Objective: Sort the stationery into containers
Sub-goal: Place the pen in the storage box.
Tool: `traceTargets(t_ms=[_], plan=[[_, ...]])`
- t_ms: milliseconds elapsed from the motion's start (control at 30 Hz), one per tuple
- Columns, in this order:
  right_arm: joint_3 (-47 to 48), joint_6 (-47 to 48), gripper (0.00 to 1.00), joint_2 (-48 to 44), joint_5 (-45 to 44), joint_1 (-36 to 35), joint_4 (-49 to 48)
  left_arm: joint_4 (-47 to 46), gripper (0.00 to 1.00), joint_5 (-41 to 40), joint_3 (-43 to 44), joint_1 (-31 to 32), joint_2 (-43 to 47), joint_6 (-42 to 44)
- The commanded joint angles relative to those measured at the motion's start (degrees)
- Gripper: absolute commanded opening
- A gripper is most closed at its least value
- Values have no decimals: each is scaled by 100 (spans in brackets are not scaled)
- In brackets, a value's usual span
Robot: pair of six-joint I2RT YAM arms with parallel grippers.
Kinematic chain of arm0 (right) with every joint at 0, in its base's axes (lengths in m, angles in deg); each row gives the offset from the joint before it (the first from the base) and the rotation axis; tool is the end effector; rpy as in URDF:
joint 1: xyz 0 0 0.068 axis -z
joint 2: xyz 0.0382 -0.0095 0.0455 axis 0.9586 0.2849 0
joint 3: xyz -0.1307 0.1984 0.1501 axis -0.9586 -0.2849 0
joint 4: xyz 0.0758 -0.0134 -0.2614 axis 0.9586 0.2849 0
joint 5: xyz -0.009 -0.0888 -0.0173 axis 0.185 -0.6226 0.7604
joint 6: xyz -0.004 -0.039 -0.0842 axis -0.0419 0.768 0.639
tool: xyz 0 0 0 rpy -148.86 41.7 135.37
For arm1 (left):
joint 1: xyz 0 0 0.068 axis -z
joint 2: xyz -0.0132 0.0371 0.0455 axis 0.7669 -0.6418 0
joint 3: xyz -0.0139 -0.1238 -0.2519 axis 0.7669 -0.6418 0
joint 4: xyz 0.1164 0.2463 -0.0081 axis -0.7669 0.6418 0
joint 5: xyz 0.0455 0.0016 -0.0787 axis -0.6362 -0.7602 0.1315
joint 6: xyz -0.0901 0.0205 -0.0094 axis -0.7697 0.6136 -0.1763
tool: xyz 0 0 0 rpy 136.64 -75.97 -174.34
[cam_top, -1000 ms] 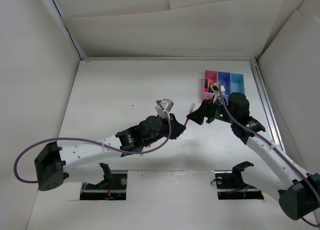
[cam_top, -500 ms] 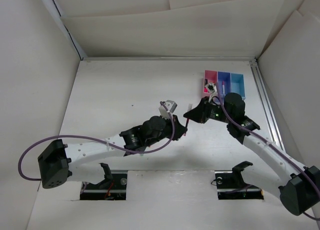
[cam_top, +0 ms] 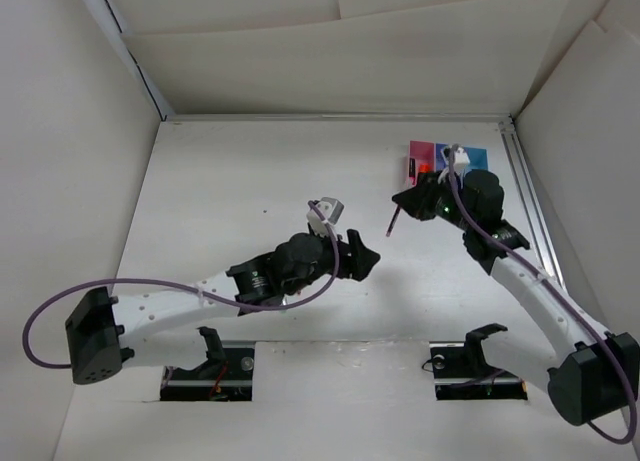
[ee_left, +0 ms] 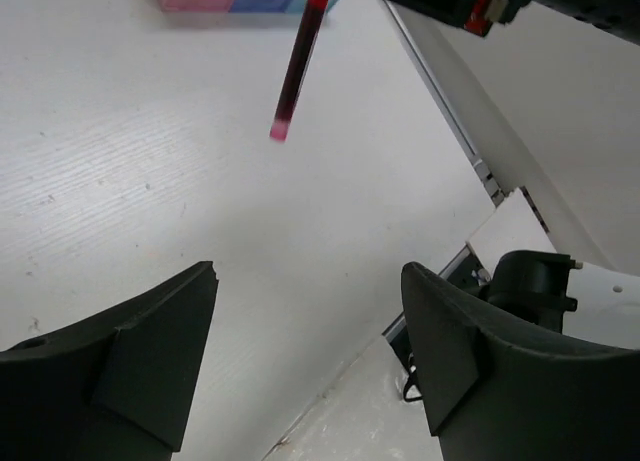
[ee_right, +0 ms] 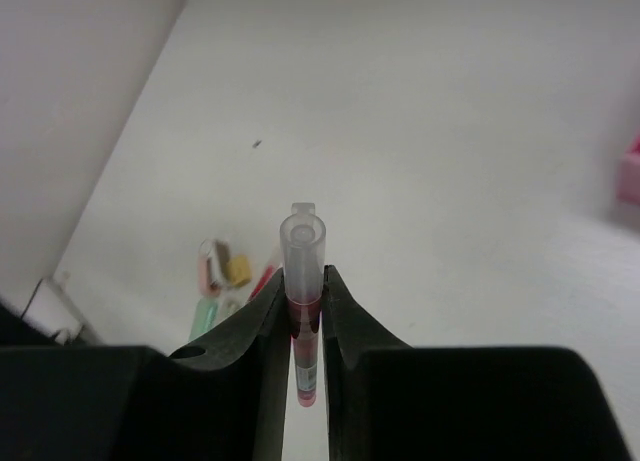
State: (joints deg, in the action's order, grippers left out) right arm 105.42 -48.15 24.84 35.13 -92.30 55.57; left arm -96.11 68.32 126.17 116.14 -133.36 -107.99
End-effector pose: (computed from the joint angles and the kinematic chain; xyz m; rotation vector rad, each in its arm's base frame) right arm 0.2580 0.1252 0.2964 -0.1873 1.9147 0.9439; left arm 0.1462 -0.2883 0.2975 0.3355 1.8263 -1.1138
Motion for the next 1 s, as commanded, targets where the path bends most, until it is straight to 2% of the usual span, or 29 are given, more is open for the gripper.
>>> traceTargets(t_ms=[0,67,100,233,333,533,900,967], plan=[[680,472,0,176,-1378,276,220,327,70,-611,169,29,574,94],[1066,700,0,518,-2190,426,370,644,68,-860,-6,29,794,-28],[1181,771,0,676,-2960,565,423,992,67,-1173,-59,29,847,-98],[1980,877,0,1748,-3905,1040,581,1970,64,-1789,-384,29,918,-720],[2560,877,0,2522,-3961,1269,581,2558,62,-1975,-700,29,918,-1143],[3466,929,0,3708,-4084,1559,792,2938,57,-2037,-1192,29,1102,-1891],[3898,1044,0,4501,-4303,1613,923,3333,55,-2143,-1351,-23,1102,-2226],[3959,1044,4,4589,-4303,1613,994,3334,55,-2143,-1351,-23,1102,-2287]])
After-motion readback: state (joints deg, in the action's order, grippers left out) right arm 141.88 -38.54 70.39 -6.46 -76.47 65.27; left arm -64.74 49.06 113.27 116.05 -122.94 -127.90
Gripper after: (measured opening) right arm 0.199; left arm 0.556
